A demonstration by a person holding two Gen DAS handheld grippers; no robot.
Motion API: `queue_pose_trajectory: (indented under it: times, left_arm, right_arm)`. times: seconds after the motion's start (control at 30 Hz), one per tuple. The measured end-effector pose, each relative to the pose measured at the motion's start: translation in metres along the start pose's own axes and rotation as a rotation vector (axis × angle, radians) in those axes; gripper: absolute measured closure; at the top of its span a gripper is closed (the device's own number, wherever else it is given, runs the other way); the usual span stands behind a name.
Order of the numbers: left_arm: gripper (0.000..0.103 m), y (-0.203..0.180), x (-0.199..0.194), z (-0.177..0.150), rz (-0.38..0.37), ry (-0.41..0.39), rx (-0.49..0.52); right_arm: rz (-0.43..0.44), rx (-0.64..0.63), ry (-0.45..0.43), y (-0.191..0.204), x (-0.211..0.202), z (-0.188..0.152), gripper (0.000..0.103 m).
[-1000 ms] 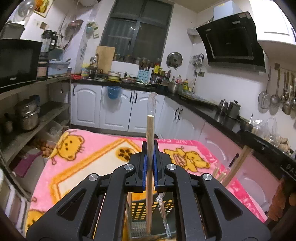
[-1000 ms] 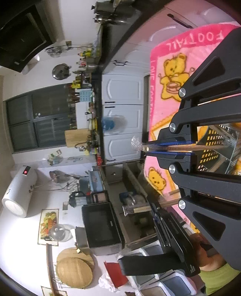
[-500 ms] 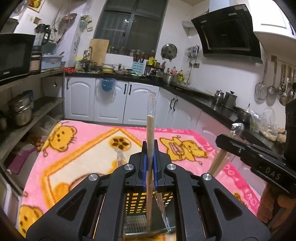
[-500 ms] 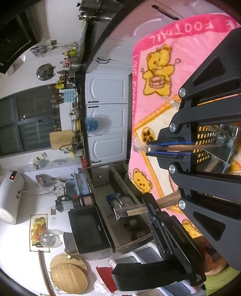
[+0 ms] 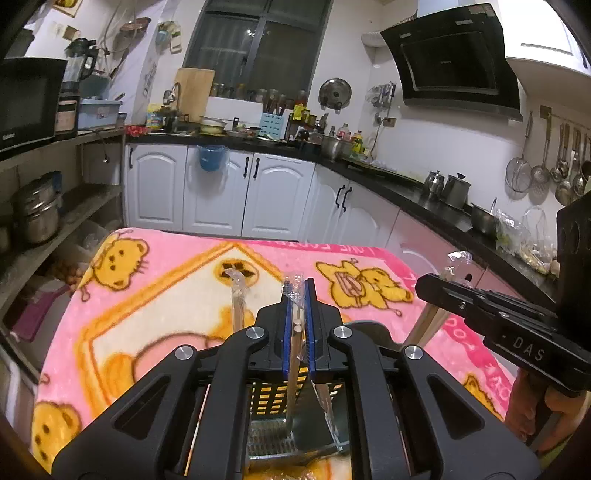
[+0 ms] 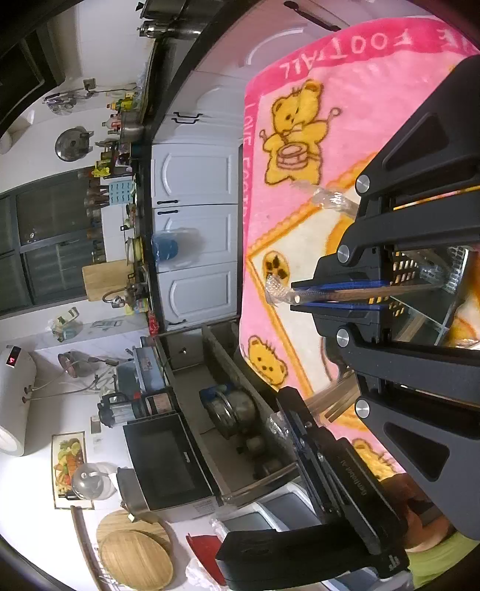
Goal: Organize utensils
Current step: 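Lower both held chopsticks into the caddy compartments, then open both tools and lift them away from the caddy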
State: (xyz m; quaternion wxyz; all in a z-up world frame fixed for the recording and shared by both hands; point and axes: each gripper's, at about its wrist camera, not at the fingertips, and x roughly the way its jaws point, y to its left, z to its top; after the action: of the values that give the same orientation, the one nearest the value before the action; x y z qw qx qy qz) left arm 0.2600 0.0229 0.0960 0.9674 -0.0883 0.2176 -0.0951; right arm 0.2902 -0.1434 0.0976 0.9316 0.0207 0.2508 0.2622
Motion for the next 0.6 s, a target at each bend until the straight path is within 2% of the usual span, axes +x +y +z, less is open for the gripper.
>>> queue_pose_trajectory:
  times: [0.13,0.3,0.37,0.5,0.6]
  left_arm:
    - [0.1,0.001,-0.001,-0.001,0.004,0.007,-0.004]
    - [0.098,0.005,-0.004,-0.003,0.012,0.012,-0.016]
    - [0.09,0.006,-0.006,-0.004,0.016,0.016,-0.024]
    - [0.086,0.009,-0.011,-0.005,0.021,0.019,-0.032]
    - [0.077,0.012,-0.015,-0.006,0.02,0.03,-0.04]
  right_arm:
    - [-0.002,0.005,0.007,-0.002,-0.002,-0.002,0.097]
    - [-0.007,0.014,0.009,-0.005,-0.006,-0.006,0.088]
    - [-0.01,0.016,0.006,-0.007,-0.008,-0.008,0.087]
    - [-0.018,0.018,0.002,-0.009,-0.014,-0.01,0.083]
    - [-0.02,0.018,0.003,-0.009,-0.016,-0.011,0.081]
